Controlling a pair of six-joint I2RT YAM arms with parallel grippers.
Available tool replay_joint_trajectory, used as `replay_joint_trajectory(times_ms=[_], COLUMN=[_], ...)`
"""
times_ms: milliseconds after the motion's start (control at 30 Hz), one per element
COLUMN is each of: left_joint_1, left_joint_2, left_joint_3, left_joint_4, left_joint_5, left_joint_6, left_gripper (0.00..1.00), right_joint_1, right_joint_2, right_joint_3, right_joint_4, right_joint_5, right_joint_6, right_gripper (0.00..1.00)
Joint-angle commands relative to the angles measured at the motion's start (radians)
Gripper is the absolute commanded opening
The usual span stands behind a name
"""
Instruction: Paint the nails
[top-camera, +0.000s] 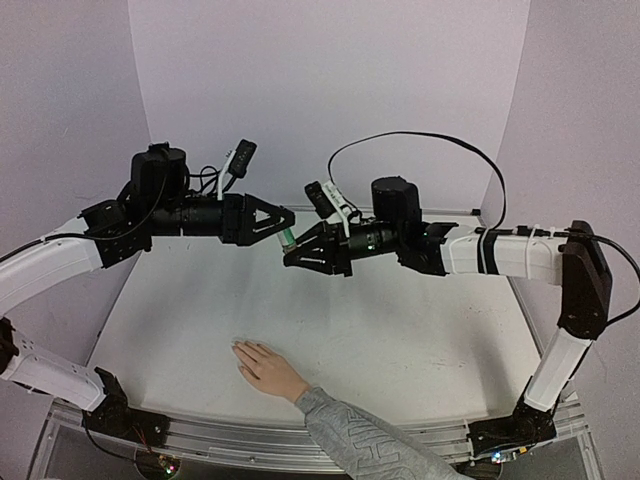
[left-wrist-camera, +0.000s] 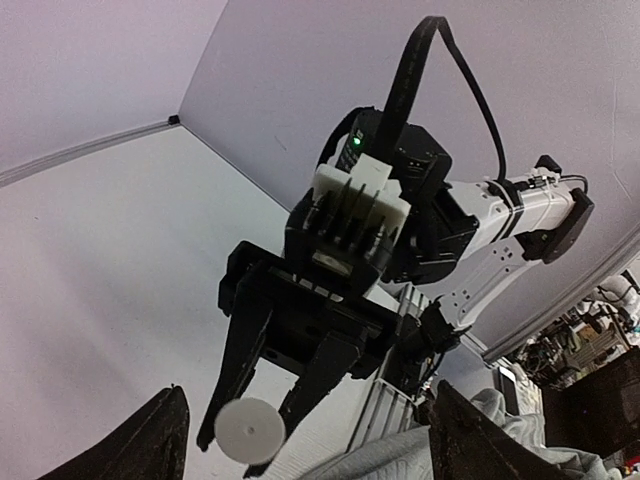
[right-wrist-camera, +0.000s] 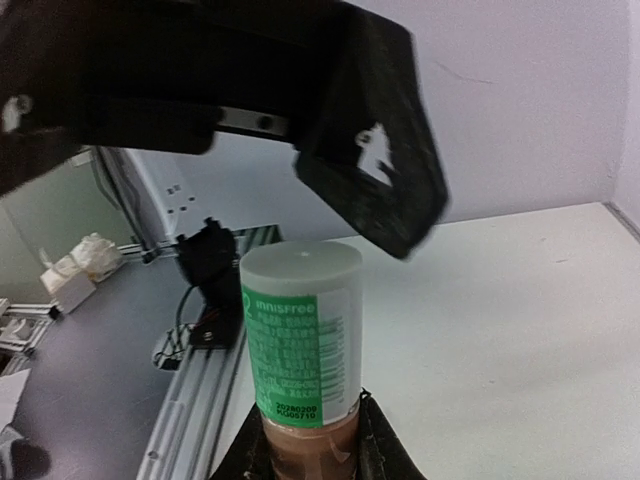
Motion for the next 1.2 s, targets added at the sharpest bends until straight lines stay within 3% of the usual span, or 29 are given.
replay_joint_trajectory(times_ms=[0,333,533,767,900,967,1000,1033,1100,1133,1167], left_joint_1=[0.003,0.002,0.002,0.001,0.002,0.001,0.000,-0.001,-0.001,-0.001,-0.002], left_joint_2=[0.021,0.047,0.036,0.059,0.077,0.088,0.095,0.101,0.106,0.111,0.115], left_joint_3=[0.011,0.007,-0.009,0.014,0.043,0.064,0.075,0.082,0.084,0.084,0.085], left_joint_4=[0.075,0.074,0.071,0.040,-0.002,-0.035,-0.056,-0.071,-0.077,-0.076,-0.077], left_joint_5=[0.119,0.133,0.118,0.044,-0.035,-0.088,-0.122,-0.153,-0.201,-0.216,-0.226], left_joint_6=[-0.018,-0.007,0.022,0.032,0.041,0.043,0.040,0.032,0.014,0.004,-0.004], left_gripper=[0.79,0.58,0.61,0.35,0.22,0.16,0.14,0.12,0.12,0.11,0.11], right_joint_1=[0.017,0.011,-0.002,-0.001,-0.001,0.012,0.032,0.071,0.179,0.219,0.244], right_joint_2=[-0.034,-0.045,-0.048,-0.048,-0.051,-0.058,-0.062,-0.066,-0.053,-0.033,-0.016], right_joint_3=[0.060,0.060,0.052,0.046,0.035,0.028,0.025,0.025,0.039,0.053,0.064], right_joint_4=[0.052,0.072,0.130,0.145,0.144,0.141,0.130,0.115,0.103,0.118,0.149], right_joint_5=[-0.219,-0.097,-0.038,0.004,0.109,0.276,0.434,0.642,1.215,1.409,1.500], right_joint_6=[0.060,0.077,0.126,0.132,0.124,0.117,0.106,0.083,0.039,0.002,-0.043], right_gripper=[0.00,0.00,0.00,0.00,0.00,0.00,0.00,0.00,0.00,0.00,0.00])
